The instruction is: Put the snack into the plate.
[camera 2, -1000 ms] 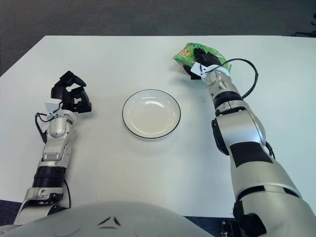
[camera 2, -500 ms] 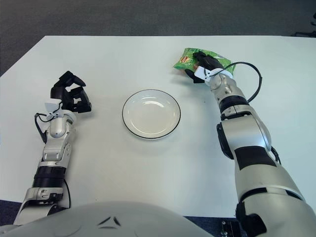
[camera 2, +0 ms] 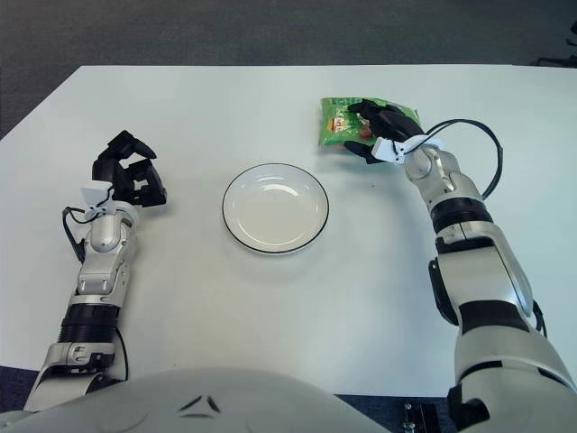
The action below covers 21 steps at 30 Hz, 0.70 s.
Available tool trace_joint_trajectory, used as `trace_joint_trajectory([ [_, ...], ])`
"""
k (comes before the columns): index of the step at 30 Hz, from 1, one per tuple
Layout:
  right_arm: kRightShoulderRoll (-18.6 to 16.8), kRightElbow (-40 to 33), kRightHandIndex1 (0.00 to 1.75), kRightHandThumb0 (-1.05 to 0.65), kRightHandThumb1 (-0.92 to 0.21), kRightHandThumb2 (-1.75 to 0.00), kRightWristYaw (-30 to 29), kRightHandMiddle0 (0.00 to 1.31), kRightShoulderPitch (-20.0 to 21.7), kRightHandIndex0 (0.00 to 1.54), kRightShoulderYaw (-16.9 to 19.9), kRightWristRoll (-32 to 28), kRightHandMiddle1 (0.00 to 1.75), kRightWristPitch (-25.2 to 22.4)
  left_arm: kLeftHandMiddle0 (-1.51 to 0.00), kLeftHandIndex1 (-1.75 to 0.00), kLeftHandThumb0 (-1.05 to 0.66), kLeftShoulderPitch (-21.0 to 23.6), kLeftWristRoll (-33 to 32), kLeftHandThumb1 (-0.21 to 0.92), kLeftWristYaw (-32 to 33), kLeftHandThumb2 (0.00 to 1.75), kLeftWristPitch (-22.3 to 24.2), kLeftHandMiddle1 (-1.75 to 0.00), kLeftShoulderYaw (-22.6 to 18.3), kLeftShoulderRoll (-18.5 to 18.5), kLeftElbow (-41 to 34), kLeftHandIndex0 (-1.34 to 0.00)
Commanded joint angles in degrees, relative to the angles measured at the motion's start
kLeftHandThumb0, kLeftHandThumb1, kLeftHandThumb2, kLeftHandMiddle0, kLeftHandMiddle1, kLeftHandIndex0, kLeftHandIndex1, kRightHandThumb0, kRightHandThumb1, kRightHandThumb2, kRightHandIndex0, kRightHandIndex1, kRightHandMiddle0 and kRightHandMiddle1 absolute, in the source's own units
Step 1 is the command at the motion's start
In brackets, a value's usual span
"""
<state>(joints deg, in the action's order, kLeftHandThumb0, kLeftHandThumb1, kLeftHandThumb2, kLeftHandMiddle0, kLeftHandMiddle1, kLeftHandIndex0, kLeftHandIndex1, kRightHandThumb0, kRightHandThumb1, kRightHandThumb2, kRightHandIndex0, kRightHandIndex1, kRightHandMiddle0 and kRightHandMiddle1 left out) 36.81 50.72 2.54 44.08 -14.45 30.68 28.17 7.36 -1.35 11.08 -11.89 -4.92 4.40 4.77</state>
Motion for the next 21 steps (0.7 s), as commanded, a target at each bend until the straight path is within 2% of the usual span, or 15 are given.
trace_joint_trajectory([
  [1, 2.4, -10.6, 0.53, -0.79, -0.92, -0.76, 2.2, 0.00, -3.8, 0.00, 2.5, -2.2, 0.72, -1.8, -1.31, -1.75, -0.62, -8.0, 0.6, 0.02, 0.2, 1.69, -0.1, -1.75, 0.7, -3.3, 4.8, -0.87],
  [7, 4.0, -24.7, 0.61, -0.80, -0.92, -0.75, 5.0, 0.00, -9.9, 0.00, 6.7, -4.2, 0.74, -6.9, -1.30, -1.75, -0.62, -7.8, 0.6, 0.02, 0.2, 1.69, -0.2, -1.75, 0.8, -3.2, 5.2, -0.87],
  [9, 4.4, -29.5, 0.68, -0.81, -0.92, -0.74, 5.3, 0.00, -11.6, 0.00, 8.2, -4.1, 0.80, -8.9, -1.30, -1.75, -0.62, -7.8, 0.6, 0.02, 0.1, 1.69, -0.2, -1.75, 0.8, -3.2, 5.2, -0.87],
  [15, 5.7, -35.1, 0.74, -0.83, -0.92, -0.74, 5.1, 0.00, -12.7, 0.00, 10.2, -1.5, 0.87, -13.3, -1.30, -1.75, -0.62, -7.8, 0.5, 0.02, -0.1, 1.69, -0.3, -1.75, 1.0, -3.3, 5.2, -0.87],
  [18, 6.0, -41.9, 0.75, -0.83, -0.92, -0.73, 6.1, 0.00, -14.7, 0.00, 12.5, -1.7, 0.89, -16.8, -1.30, -1.75, -0.62, -7.7, 0.4, 0.02, -0.4, 1.69, -0.4, -1.75, 1.1, -3.2, 5.4, -0.87],
  [21, 5.2, -45.5, 0.76, -0.80, -0.92, -0.71, 5.1, 0.00, -15.9, 0.00, 13.9, -1.2, 0.90, -19.9, -1.30, -1.75, -0.62, -7.7, 0.4, 0.02, -0.4, 1.68, -0.4, -1.75, 1.1, -3.2, 5.4, -0.87],
])
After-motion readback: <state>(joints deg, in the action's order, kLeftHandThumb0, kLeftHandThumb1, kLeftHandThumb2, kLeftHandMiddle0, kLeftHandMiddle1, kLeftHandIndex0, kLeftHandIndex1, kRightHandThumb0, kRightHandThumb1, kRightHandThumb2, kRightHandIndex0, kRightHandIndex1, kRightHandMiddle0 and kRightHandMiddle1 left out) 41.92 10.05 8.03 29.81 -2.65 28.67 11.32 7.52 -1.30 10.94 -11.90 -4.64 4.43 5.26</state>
